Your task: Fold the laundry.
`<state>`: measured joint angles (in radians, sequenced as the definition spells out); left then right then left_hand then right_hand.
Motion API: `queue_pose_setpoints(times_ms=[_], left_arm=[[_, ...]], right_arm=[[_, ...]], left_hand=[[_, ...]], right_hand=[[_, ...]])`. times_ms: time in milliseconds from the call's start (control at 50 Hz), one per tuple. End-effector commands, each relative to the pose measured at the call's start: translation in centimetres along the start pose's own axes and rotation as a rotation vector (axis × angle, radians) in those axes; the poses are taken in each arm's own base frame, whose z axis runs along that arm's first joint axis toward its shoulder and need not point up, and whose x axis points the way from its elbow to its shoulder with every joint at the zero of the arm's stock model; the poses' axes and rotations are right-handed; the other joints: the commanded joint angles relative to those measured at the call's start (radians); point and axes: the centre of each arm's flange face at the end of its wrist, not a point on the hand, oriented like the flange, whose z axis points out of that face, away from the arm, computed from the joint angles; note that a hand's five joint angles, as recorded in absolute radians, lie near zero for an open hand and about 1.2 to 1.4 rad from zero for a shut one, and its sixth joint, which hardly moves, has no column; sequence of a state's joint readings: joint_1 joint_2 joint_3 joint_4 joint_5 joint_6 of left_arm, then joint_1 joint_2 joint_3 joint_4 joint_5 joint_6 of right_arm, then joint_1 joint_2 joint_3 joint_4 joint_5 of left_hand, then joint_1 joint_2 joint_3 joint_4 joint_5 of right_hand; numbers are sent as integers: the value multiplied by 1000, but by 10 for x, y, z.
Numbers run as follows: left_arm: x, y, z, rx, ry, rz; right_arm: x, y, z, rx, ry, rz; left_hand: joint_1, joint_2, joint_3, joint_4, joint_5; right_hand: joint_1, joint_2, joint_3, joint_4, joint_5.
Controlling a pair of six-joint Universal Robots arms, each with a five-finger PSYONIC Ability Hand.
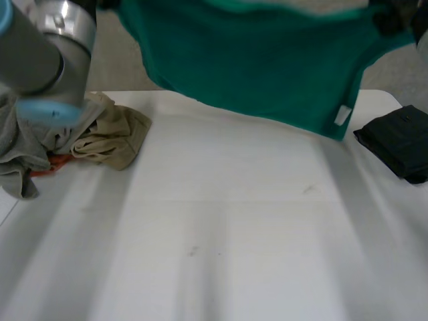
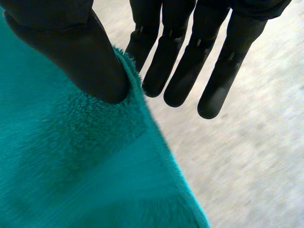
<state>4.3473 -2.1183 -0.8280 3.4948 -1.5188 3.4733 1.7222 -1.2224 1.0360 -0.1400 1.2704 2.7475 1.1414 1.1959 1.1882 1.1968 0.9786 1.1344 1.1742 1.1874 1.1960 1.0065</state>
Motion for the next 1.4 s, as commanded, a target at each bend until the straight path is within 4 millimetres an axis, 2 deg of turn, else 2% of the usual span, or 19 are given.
queue_pose_setpoints(times_ms=[20, 140, 220, 280, 360, 440, 460, 620, 760, 820, 940, 1060, 1160, 1240, 1400], left_arm=[[22, 62, -63, -269, 130, -11], [36, 106, -110, -452, 202, -12], [34, 121, -122, -506, 206, 13], [29, 126, -125, -524, 198, 22], [25, 127, -127, -535, 194, 27], [25, 126, -129, -540, 194, 29], [25, 125, -130, -539, 194, 29], [26, 120, -133, -538, 199, 29], [18, 114, -130, -528, 178, 31], [11, 110, -126, -515, 158, 37], [-10, 97, -115, -480, 89, 63], [-12, 99, -117, -495, 100, 55], [-3, 105, -122, -510, 141, 47], [-4, 107, -121, -514, 138, 42], [-9, 110, -120, -516, 129, 45]], right_arm=[[-47, 65, -52, -299, -228, 42], [-88, 127, -92, -504, -371, 69], [-97, 149, -101, -590, -378, 99], [-96, 156, -102, -626, -345, 120], [-93, 165, -101, -675, -271, 195], [-93, 173, -98, -715, -214, 270], [-92, 177, -99, -739, -187, 299], [-89, 185, -107, -880, -60, 458], [-93, 177, -105, -897, -25, 641], [-98, 172, -104, -886, -53, 662], [-105, 156, -103, -852, -118, 579], [-113, 152, -106, -848, -201, 414], [-129, 157, -108, -833, -301, 264], [-140, 166, -106, -822, -334, 183], [-144, 183, -94, -764, -321, 110]], left_hand=[[255, 200, 208, 199, 243], [255, 200, 208, 199, 243], [255, 200, 208, 199, 243], [255, 200, 208, 199, 243], [255, 200, 208, 199, 243], [255, 200, 208, 199, 243], [255, 200, 208, 199, 243], [255, 200, 208, 199, 243], [255, 200, 208, 199, 243], [255, 200, 208, 199, 243], [255, 200, 208, 199, 243], [255, 200, 208, 199, 243], [255, 200, 208, 199, 243], [255, 200, 208, 199, 243], [255, 200, 208, 199, 243]], right_hand=[[262, 222, 209, 200, 215], [262, 222, 209, 200, 215], [262, 222, 209, 200, 215], [177, 137, 124, 115, 130], [-149, -189, -202, -211, -196], [-220, -259, -273, -281, -266], [-368, -408, -421, -430, -415], [-648, -688, -701, -710, -695], [-646, -685, -699, -707, -692], [-672, -712, -725, -734, -719], [-798, -838, -851, -860, -845], [-790, -829, -843, -851, -836], [-728, -768, -781, -790, -775], [-684, -724, -737, -746, -731], [-558, -598, -611, -619, -604]])
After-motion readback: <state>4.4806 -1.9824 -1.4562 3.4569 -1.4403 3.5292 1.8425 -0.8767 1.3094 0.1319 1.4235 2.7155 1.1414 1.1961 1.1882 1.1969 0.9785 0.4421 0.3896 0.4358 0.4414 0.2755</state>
